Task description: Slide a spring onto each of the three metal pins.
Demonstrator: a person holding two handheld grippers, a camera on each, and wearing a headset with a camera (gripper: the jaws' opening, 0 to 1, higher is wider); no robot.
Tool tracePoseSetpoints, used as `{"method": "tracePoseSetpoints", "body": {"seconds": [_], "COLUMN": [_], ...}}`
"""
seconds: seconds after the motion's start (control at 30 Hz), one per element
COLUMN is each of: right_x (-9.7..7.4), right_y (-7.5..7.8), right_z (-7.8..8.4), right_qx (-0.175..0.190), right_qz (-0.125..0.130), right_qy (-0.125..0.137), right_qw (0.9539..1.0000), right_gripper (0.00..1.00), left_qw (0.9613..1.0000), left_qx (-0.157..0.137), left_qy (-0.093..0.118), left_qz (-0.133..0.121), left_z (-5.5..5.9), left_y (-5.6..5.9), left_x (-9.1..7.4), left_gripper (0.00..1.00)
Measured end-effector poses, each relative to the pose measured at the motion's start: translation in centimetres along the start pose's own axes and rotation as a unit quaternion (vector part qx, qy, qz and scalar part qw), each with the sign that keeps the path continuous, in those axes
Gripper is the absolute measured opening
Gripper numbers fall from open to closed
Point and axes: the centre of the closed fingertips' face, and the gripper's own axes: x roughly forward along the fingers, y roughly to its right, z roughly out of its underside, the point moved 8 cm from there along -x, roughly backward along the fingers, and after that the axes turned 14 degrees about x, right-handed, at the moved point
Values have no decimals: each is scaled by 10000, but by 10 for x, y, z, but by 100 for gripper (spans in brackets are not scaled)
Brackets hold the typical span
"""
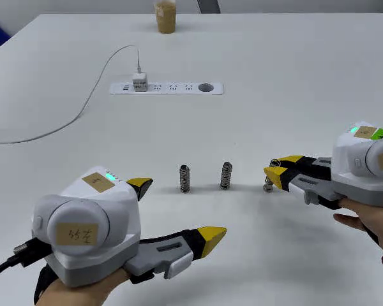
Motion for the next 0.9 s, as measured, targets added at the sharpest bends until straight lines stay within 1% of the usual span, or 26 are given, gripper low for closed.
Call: {"method": "tracePoseSetpoints", "body": {"seconds": [0.03,0.3,0.4,0.47,0.53,0.6,0.63,0.73,0.8,0.83,0.9], "right_x": [1,3,3,4,4,4,3,-2,-6,-8,-14], "right_y": [0,1,0,0,1,0,-1,-3,-4,-4,-7], "right_z": [1,9,11,12,12,13,12,10,8,7,5], "right_qx": [-9,47,72,137,195,232,224,294,476,463,472], "right_qz": [31,67,84,75,83,63,57,1,-2,-15,-40], "right_qy": [-48,-150,-169,-117,-109,-148,-118,-58,-47,-27,-32], "right_qw": [10000,9999,9998,9998,9997,9996,9997,9995,9989,9989,9989], "right_gripper": [12,12,12,12,12,15,19,21,24,26,28], "left_qw": [10000,10000,10000,9999,9998,9997,9997,9996,9996,9996,9996], "left_qx": [-15,-47,-61,-77,-144,-119,-99,-148,-171,-171,-142], "left_qy": [-8,-50,-54,-70,-150,-201,-226,-207,-182,-175,-173], "left_qz": [-10,-20,-28,-30,-44,-36,-51,-88,-118,-127,-144], "left_z": [0,3,3,4,6,7,7,7,6,5,4], "left_y": [0,-1,-2,-2,-2,-2,-3,-4,-6,-7,-8], "left_x": [0,0,0,0,0,0,0,-1,-1,-2,-3], "left_gripper": [83,81,81,81,79,78,78,78,77,78,78]}}
